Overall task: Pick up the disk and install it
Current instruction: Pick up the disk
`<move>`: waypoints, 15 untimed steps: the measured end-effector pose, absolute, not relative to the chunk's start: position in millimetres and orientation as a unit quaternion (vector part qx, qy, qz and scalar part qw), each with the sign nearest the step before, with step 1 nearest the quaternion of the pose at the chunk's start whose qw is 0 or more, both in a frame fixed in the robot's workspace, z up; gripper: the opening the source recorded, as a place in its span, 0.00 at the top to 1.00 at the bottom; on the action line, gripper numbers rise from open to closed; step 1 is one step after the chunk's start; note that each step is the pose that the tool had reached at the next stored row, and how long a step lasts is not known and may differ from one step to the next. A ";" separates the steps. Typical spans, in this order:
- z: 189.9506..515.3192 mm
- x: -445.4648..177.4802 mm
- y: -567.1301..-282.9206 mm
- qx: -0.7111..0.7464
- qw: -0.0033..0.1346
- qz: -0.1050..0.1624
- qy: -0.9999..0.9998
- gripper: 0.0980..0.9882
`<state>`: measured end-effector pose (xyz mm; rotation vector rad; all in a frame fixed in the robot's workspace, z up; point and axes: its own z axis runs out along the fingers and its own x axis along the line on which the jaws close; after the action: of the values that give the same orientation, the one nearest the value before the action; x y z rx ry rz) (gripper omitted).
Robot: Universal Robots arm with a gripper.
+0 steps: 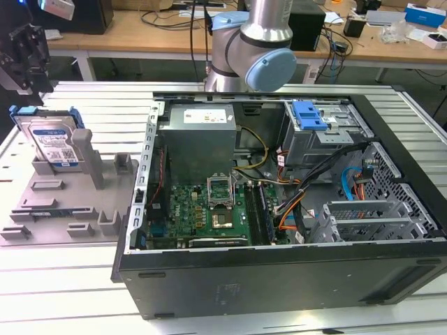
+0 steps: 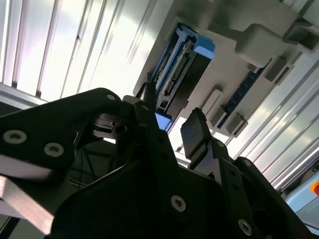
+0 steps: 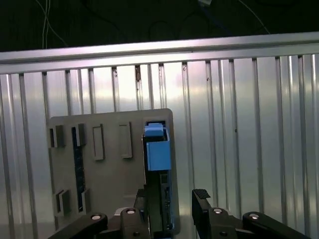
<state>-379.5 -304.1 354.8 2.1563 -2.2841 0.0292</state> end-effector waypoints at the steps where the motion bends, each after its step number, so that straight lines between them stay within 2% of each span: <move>1: 354.2 -381.4 -304.1 0.688 0.000 0.009 -0.725 0.57; 15: 343.7 -401.6 -308.9 0.704 0.006 0.004 -0.710 0.57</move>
<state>-401.6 -308.9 343.7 2.2033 -2.2237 0.0117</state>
